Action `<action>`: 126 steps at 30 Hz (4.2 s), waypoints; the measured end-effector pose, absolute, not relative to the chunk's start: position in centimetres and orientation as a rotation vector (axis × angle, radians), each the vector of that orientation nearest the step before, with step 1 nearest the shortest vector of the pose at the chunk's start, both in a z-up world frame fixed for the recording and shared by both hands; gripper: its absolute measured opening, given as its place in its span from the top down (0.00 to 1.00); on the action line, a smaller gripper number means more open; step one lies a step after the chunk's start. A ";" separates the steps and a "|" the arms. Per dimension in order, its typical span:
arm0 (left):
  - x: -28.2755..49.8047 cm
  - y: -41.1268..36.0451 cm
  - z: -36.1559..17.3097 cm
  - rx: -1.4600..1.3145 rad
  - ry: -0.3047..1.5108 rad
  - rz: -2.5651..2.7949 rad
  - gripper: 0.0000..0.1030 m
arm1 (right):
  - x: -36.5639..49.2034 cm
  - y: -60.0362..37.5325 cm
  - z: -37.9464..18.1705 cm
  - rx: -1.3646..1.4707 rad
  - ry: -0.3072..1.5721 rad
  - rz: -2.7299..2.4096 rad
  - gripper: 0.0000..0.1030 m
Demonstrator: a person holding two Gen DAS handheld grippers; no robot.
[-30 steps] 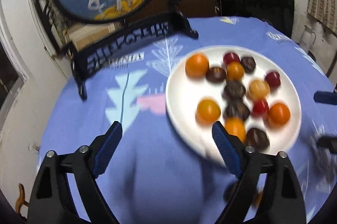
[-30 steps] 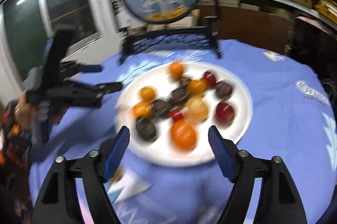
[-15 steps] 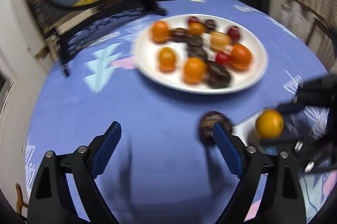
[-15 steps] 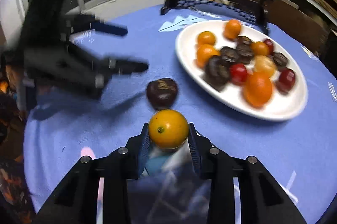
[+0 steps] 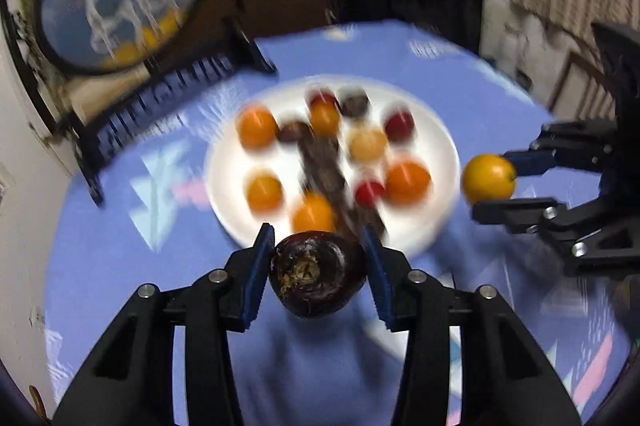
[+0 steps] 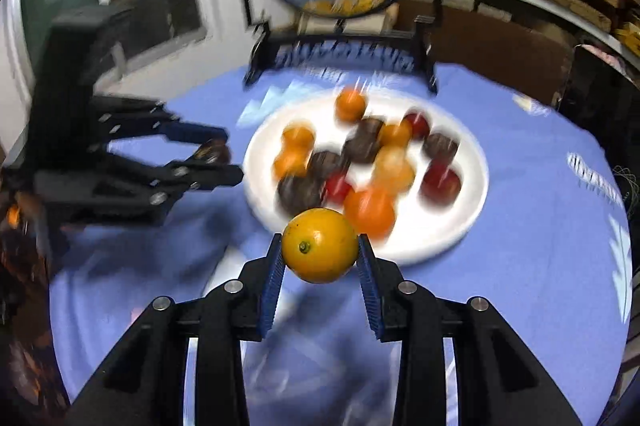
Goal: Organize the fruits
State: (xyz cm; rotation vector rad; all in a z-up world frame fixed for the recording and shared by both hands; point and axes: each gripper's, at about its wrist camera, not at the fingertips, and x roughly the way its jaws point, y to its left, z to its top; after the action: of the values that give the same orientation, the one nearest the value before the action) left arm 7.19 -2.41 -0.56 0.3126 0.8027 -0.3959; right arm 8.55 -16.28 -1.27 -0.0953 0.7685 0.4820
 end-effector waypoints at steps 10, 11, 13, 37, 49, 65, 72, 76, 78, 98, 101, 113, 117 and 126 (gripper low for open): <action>16.9 -4.7 -0.7 0.306 0.817 -0.188 0.58 | 18.1 -16.0 -1.1 0.006 0.761 0.370 0.65; 17.3 -4.7 -1.0 0.298 0.824 -0.184 0.58 | 18.5 -16.0 -1.3 0.015 0.763 0.370 0.65; 18.3 -4.4 -1.5 0.290 0.832 -0.178 0.58 | 18.8 -16.0 -1.6 0.022 0.764 0.371 0.65; 19.1 -4.8 -2.5 0.302 0.831 -0.187 0.58 | 19.2 -16.4 -1.9 0.022 0.771 0.361 0.65; 19.6 -5.0 -3.0 0.294 0.843 -0.160 0.57 | 19.8 -15.9 -2.2 0.014 0.781 0.322 0.60; 12.5 -1.5 0.6 0.202 0.658 -0.083 0.10 | 11.7 -19.5 0.0 0.261 0.614 0.255 0.16; 7.2 -0.6 2.2 0.157 0.519 -0.058 0.05 | 6.6 -20.2 -1.1 0.409 0.490 0.222 0.08; 6.5 -0.2 1.6 0.140 0.490 -0.062 0.05 | 5.8 -20.2 -2.5 0.397 0.485 0.190 0.06; 6.9 0.3 0.9 0.094 0.507 -0.064 0.05 | 5.7 -19.6 -2.6 0.332 0.480 0.160 0.06; 7.5 1.1 -1.1 0.087 0.554 -0.056 0.05 | 4.9 -16.1 -2.8 0.076 0.442 0.137 0.05; 7.5 1.0 -1.1 0.090 0.554 -0.057 0.05 | 4.9 -15.9 -2.9 0.068 0.444 0.141 0.05; 7.6 0.7 -1.6 0.104 0.570 -0.065 0.05 | 5.1 -15.7 -3.0 0.064 0.457 0.148 0.05; 7.6 0.7 -1.7 0.095 0.582 -0.074 0.05 | 5.1 -15.7 -3.1 0.067 0.461 0.148 0.05; 7.8 0.9 -2.0 0.082 0.604 -0.066 0.05 | 5.2 -15.6 -3.3 0.065 0.469 0.150 0.05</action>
State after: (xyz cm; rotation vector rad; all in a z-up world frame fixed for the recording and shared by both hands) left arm 7.79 0.91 -1.97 0.0818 0.6043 -0.0655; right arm 5.23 -15.64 -3.26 0.0655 0.4690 0.1503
